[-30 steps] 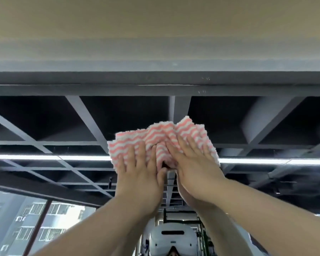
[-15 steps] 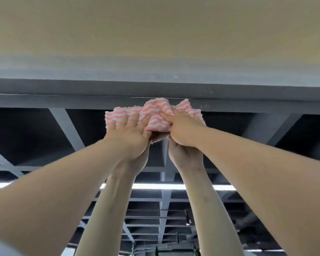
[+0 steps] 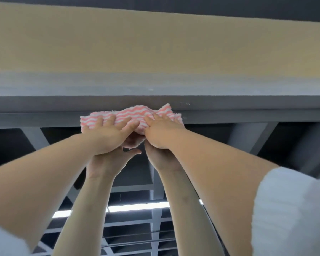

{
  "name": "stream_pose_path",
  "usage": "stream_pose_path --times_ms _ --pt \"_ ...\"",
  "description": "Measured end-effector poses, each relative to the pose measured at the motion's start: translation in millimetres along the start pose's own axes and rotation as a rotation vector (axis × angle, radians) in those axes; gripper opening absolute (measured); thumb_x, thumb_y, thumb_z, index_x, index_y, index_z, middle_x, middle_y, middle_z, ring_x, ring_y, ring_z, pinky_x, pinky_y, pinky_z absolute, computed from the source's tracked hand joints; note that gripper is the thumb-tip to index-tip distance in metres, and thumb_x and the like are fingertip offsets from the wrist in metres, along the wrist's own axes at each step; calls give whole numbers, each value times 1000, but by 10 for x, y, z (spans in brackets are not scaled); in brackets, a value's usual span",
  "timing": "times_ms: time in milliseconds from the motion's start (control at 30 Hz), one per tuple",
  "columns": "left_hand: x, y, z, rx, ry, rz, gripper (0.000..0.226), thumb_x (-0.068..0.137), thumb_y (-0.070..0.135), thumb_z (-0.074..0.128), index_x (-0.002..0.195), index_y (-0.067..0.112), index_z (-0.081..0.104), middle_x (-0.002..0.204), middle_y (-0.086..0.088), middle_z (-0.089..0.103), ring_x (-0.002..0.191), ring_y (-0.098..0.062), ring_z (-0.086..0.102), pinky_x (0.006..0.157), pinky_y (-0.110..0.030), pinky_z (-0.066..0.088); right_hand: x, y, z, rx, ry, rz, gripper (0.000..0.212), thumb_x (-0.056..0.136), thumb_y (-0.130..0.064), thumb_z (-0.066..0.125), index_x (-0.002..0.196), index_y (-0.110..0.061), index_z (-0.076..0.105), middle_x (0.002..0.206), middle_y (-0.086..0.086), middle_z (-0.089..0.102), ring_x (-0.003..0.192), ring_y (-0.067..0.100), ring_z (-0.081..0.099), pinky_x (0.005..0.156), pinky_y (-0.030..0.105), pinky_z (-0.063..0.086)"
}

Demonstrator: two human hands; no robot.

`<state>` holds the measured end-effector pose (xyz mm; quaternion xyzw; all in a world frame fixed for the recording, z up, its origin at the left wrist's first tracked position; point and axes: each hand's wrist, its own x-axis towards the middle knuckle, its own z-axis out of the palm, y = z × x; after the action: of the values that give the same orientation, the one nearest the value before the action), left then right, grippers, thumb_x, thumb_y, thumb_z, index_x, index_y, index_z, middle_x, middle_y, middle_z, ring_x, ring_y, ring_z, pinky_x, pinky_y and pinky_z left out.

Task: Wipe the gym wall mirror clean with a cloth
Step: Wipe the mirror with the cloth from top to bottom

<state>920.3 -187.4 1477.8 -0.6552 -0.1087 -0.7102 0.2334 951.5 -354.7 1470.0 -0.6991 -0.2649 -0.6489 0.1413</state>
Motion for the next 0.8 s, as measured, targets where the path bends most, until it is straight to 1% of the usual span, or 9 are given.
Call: stream_pose_path --times_ms 67,167,233,300,433,500,567,667,800 --pt "114 105 -35 -49 -51 -72 66 82 82 20 140 60 -2 159 2 6 145 -34 5 111 -63 7 -13 133 -20 -32 39 4 51 101 -36 28 151 -28 23 157 -1 25 143 26 19 112 46 18" --pt "174 416 -130 -82 -141 -50 59 89 73 12 144 56 2 160 2 2 146 -32 -1 110 -65 4 -76 424 -64 -59 54 18 50 99 -36 27 149 -28 28 153 2 29 139 28 23 110 47 26" --pt "185 666 -165 -117 -149 -52 56 89 71 6 143 58 5 159 4 6 146 -30 1 110 -65 3 -144 671 -85 -63 38 17 50 100 -35 25 150 -28 25 155 1 27 140 29 21 111 47 24" --pt "213 930 -159 -69 -139 -17 59 86 73 6 143 57 6 159 2 5 145 -33 1 110 -66 4 -201 940 -109 -64 23 15 51 101 -35 24 151 -27 22 156 1 23 142 29 19 112 48 22" --pt "246 1470 -185 -150 -200 1 66 85 78 24 145 56 8 160 12 -1 146 -26 -8 111 -65 -4 -274 1521 -179 -104 -22 21 53 103 -35 21 154 -23 14 161 1 10 147 29 10 117 48 13" --pt "304 1765 -206 -122 -209 20 73 80 83 25 145 55 5 160 8 -1 146 -29 -8 111 -66 -1 -308 1838 -207 -111 -36 23 53 104 -33 20 155 -22 9 162 0 4 148 29 5 118 49 10" --pt "392 2106 -259 -76 -222 9 66 86 77 21 145 54 3 160 0 0 146 -35 -5 110 -66 3 -358 2163 -241 -121 -51 23 53 105 -30 20 155 -21 5 162 0 0 148 28 1 119 49 6" --pt "504 2692 -314 -148 -215 -42 52 95 63 13 146 54 4 160 3 0 146 -31 -6 111 -63 0 -429 2704 -297 -141 -62 26 53 105 -28 19 155 -20 4 162 0 -1 149 28 0 119 50 5" --pt "635 3365 -302 -172 -229 -28 55 92 66 6 146 53 7 160 7 -1 146 -32 -5 111 -64 -3 -509 3448 -340 -122 -48 13 53 104 -29 20 155 -20 5 162 2 2 148 28 3 119 49 9"
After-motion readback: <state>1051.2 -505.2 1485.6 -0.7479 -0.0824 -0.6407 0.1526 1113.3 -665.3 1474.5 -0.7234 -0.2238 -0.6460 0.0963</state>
